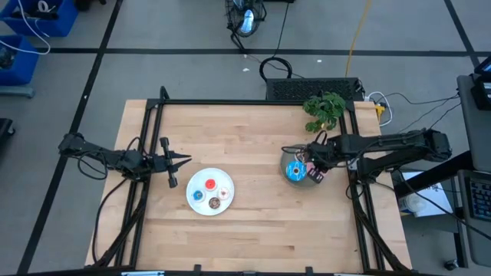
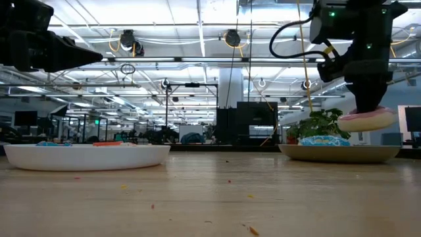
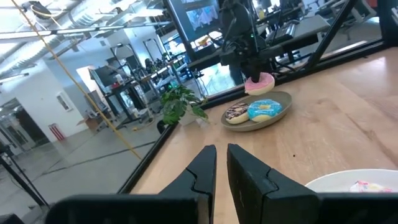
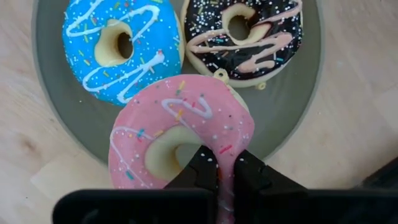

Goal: Pick & Place donuts
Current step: Put the big pink donut on the gray plate

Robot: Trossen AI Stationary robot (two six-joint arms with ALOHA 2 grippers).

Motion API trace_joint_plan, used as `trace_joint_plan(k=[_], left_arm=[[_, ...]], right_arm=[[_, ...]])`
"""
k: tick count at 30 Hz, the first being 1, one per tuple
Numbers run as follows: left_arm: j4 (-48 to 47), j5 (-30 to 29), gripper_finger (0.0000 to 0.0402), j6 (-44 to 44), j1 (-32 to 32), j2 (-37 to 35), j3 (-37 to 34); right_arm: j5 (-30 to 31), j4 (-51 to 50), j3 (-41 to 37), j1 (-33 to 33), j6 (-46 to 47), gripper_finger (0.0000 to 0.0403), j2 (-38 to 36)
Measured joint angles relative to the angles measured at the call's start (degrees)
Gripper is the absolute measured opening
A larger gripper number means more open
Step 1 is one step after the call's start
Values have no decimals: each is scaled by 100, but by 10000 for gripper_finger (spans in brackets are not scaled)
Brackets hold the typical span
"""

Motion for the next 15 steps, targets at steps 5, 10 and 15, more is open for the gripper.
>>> trace_joint_plan(k=[5,10,15], left_arm=[[-1,0,47,-180,0,0,0],[1,0,47,-196,0,2,0],[1,0,47,-182,0,1,0]], right_arm=[[10,-3,0,-48,13,9,11],[60,72,-82,74,56,9,309],[153,267,-277,68,94,9,628]])
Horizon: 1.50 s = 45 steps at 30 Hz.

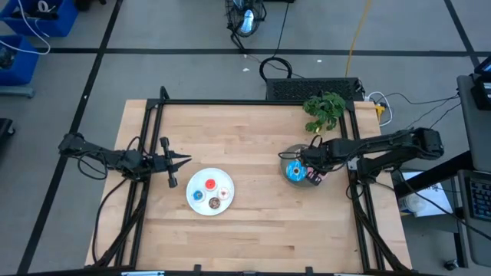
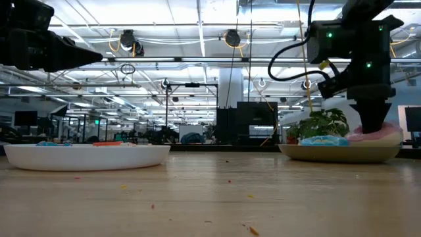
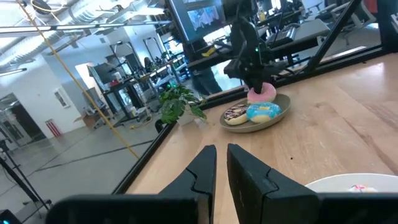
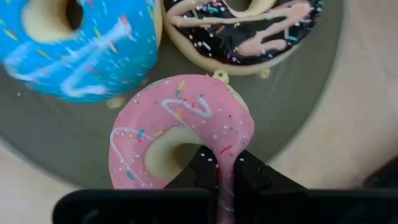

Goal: Pick & Place donuts
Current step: Put the big pink donut on the gray plate, then return to Home Position

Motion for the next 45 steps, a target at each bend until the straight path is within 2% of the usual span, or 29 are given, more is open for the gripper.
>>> trace_joint_plan(k=[11,14,18,26,31,36,45], left_arm=[[1,0,47,4,0,-1,0],[2,0,47,7,0,-1,0],[0,1,47,9,0,-1,0],[2,0,47,13,-1,0,0],[2,0,47,13,-1,-1,0],[2,0,47,13,0,-1,0],[2,0,47,11,-1,0,0]], right_arm=[[-23,268,-79,-8,-335,17,207],[-133,285,-80,-6,-534,31,267],[17,294,-81,-4,-531,74,254],[31,288,-81,-6,-560,194,242],[35,283,-81,-6,-562,240,186],[31,278,-77,-8,-575,256,-11],[19,271,-70,-8,-925,257,-460]])
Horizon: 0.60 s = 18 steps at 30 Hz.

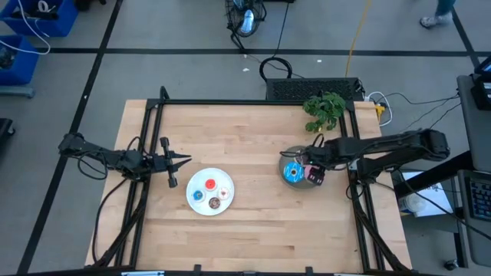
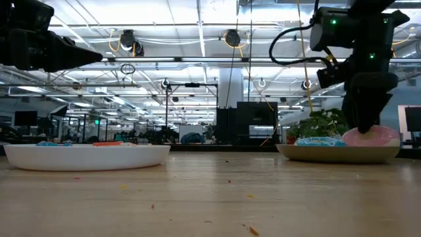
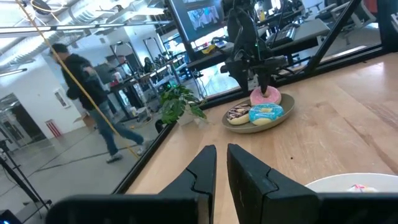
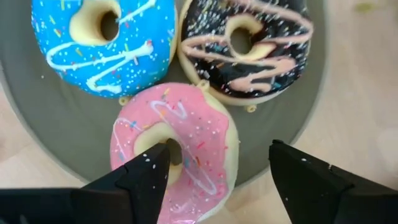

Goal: Pick & Place donuts
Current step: Return to Home Position

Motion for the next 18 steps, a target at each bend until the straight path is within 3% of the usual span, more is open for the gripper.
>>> trace_joint_plan(k=[6,13,18], left_arm=[[0,0,47,31,-1,1,0],[2,-2,47,129,1,-1,0],[213,-366,47,434,-2,-1,0]], right_arm=[[349,-282,212,-2,-257,256,-243],[1319,-897,1047,0,-433,251,-936],[1501,-34,1295,101,-917,187,-1839]])
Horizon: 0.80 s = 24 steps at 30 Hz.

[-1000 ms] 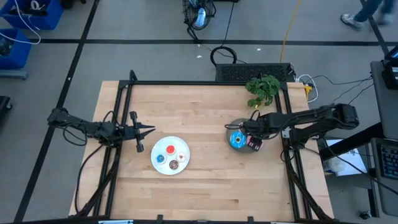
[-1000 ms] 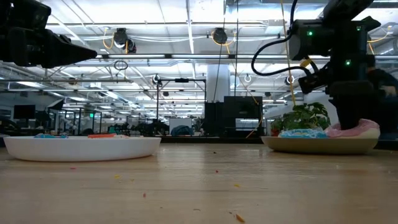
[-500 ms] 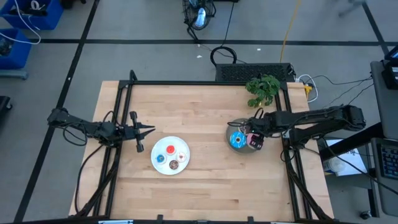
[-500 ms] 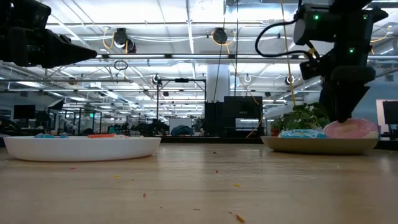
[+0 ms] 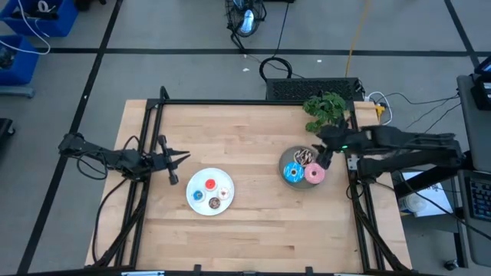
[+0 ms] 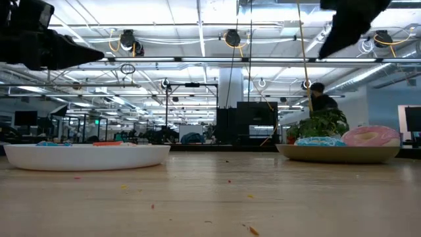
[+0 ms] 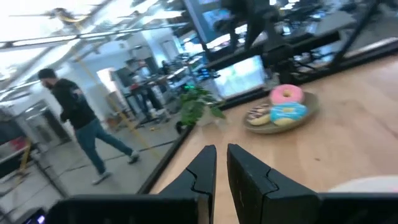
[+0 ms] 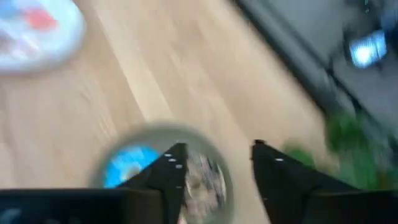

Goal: Pick & Place donuts
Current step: Return to Home Position

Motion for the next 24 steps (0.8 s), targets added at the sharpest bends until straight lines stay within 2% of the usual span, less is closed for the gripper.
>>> trace_joint_plan(k=[3,6,8,11,15,18,20,24], left_arm=[[93,-268,47,-106,0,0,-1],[47,-291,47,-231,0,2,0],[48,-291,46,-274,0,2,-1],[96,-291,40,-275,2,2,0],[95,-289,7,-350,2,2,0],[95,-287,8,-482,2,0,0],[95,-289,7,-519,2,0,0],[20,-275,6,-554,2,0,0]], right_arm=[[-121,795,-97,106,-508,119,-519],[-337,1456,-299,189,-836,39,-873],[-490,1910,-512,219,-1162,11,-1029],[-771,2631,-940,214,-1531,12,-1180],[-1287,3754,-1677,212,-2131,2,-1373],[-1564,4564,-2229,191,-2374,3,-1666],[-1649,4847,-2579,129,-2458,1,-1950],[-2414,5088,-3154,-42,-2405,1,-2556]])
